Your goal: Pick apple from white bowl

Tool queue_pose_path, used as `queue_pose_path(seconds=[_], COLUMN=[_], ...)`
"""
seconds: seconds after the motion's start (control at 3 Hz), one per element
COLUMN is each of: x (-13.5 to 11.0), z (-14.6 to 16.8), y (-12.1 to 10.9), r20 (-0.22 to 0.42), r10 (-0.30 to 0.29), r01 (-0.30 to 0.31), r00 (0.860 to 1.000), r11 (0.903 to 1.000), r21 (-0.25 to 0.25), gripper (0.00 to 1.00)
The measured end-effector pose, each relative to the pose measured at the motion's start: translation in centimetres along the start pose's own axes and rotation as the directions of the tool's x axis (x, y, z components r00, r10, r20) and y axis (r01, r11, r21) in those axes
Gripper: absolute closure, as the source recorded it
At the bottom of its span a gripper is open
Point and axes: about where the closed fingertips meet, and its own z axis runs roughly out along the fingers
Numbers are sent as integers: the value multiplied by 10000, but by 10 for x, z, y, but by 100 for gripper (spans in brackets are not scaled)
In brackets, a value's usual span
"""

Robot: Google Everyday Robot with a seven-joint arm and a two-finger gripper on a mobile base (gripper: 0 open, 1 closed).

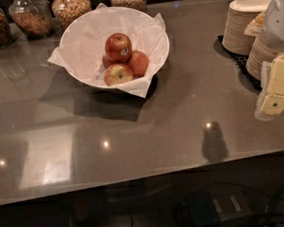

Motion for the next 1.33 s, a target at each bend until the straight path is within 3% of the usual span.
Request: queue_pose_path(seconds=[0.33, 0.67, 1.0, 1.33], x=[0, -11, -28, -66], z=[0, 1, 4, 13], y=[0, -5, -16, -40], r20=[0, 727, 1805, 3429], r10=[0, 53, 239, 694], r01=[0, -61, -279, -885], r00=[10000, 9973, 9833, 9368], r11=[10000, 9999, 9994, 9953], r21=[0, 96, 196, 402], gripper=[0, 0, 0, 0])
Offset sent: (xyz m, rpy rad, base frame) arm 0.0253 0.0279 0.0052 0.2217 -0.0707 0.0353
